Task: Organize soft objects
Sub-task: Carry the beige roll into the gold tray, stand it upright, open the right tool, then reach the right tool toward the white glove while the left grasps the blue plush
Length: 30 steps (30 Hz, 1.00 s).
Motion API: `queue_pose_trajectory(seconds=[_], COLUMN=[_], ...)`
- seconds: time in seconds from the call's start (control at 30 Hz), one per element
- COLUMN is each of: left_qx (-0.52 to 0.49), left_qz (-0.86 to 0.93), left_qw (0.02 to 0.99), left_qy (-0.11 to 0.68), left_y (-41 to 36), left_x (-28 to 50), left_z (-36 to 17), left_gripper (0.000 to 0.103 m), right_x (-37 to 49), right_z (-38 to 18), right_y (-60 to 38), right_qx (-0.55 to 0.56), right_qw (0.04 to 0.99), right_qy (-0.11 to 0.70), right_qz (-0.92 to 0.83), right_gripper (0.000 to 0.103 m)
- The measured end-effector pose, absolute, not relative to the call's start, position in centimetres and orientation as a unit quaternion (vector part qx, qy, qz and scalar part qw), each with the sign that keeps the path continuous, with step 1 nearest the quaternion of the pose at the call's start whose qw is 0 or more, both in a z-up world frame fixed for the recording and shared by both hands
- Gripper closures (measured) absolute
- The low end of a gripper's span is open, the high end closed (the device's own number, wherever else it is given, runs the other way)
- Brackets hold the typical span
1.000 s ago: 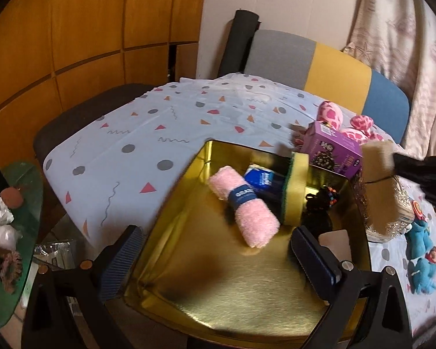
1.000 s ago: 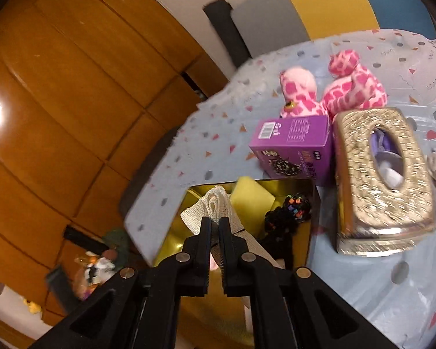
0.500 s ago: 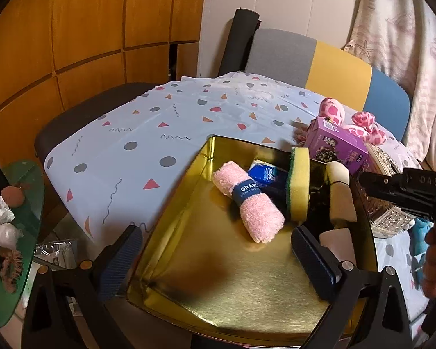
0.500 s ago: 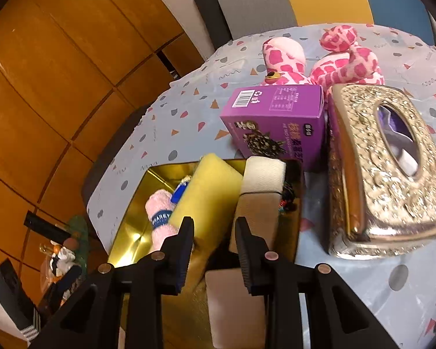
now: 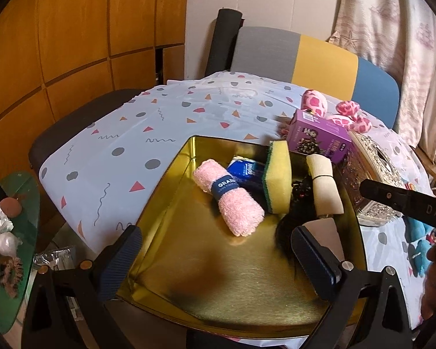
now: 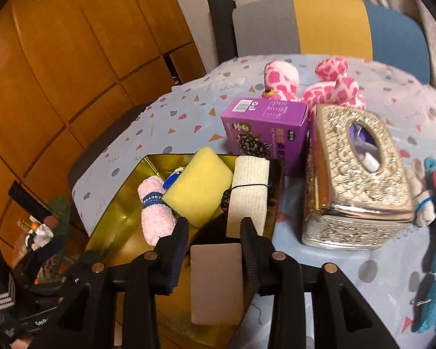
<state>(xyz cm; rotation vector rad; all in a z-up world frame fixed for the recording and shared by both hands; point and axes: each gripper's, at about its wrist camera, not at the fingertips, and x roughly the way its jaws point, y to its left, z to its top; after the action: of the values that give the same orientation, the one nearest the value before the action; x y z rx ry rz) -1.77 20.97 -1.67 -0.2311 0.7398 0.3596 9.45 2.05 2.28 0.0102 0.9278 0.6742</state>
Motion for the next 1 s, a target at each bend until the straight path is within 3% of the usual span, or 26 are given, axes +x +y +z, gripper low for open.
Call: queue_pose_trajectory(seconds=[1.0], left_qx=[-0.039], left_qz=[0.111], left_qw=[0.923], left_qy=[0.368], left_y=[14.0], left_x=[-0.4], left_z=[-0.5], left_gripper=[0.0], right_x=[9.7], right_z=[3.9], right_y=[-13.5], right_qx=[0.04], right_qw=[0.9], right_qy=[0.396], right_qz=[0.18], right_gripper=[0.064])
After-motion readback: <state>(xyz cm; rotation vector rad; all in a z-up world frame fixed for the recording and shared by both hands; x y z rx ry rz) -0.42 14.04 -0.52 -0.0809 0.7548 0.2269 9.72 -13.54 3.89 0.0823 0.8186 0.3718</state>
